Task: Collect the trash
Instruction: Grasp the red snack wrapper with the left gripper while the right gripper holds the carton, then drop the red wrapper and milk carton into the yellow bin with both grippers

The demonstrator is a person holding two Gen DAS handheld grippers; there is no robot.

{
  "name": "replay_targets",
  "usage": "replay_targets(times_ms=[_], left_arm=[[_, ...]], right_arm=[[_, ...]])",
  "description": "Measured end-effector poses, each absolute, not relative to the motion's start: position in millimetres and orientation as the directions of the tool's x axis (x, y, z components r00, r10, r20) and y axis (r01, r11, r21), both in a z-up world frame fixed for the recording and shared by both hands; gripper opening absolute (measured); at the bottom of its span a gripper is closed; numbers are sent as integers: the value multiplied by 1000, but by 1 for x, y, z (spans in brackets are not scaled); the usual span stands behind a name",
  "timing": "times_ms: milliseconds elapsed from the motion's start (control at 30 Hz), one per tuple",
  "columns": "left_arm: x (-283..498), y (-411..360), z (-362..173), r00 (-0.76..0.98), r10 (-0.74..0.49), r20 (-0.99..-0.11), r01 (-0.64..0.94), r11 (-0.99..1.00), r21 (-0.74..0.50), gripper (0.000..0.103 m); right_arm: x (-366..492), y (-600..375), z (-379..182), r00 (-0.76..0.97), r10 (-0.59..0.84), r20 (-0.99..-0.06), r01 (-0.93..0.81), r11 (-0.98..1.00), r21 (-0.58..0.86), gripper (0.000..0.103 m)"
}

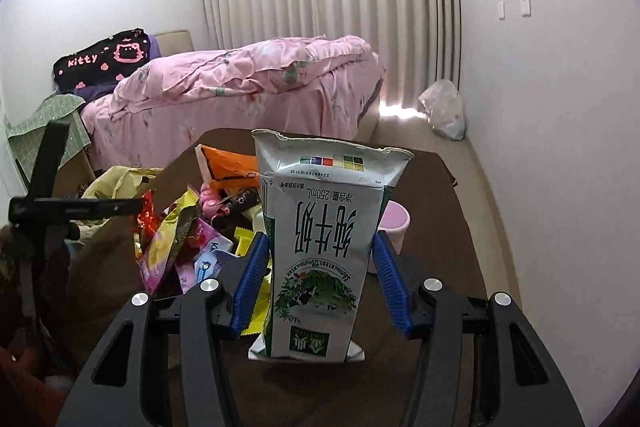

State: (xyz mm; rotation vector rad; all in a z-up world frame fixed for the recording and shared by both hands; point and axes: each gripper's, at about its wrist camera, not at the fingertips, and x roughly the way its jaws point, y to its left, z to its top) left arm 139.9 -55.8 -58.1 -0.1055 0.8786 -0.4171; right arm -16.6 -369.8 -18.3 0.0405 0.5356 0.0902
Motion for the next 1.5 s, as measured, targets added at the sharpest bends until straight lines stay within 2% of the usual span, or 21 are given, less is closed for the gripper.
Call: replay_targets(times_ms=[100,200,233,267,333,400,700,1033,1300,1500], left_arm=[[148,-49,-70,522,-425,-740,285,904,-318,70],[155,-56,-80,491,-439,-753,297,896,-329,60],[155,-59,-80,489,-444,-750,303,893,-331,53],[154,-62,-77,496,-444,-746,310,893,-326,40],[152,-66,-72,503,-449,-739,328,890,-317,26],[146,-68,-64,524,-444,-727,342,891,-299,20],[116,-54,-28,613,-448,-650,372,890,-263,19],[102,-18,16,733,-394,-554,323,919,-225,19],[109,46,50,841,-277,-464,199,957,-211,19],[120,96,40,882,-216,-420,110,959,-262,19]], right_arm=[[-17,-369,-20,853,108,-511,-84,994,71,50],[-16,-365,-21,851,114,-513,-90,993,72,50],[-17,-364,-20,851,114,-512,-91,993,68,50],[-18,-362,-18,855,109,-507,-92,994,58,50],[-19,-360,-16,859,106,-501,-96,994,46,50],[-23,-358,-13,863,103,-494,-97,995,37,50],[-34,-356,0,889,81,-451,-76,997,29,50],[-33,-329,38,915,150,-373,-153,988,23,50],[3,-264,64,898,315,-308,-328,944,9,50],[61,-205,67,810,485,-329,-503,863,34,50]])
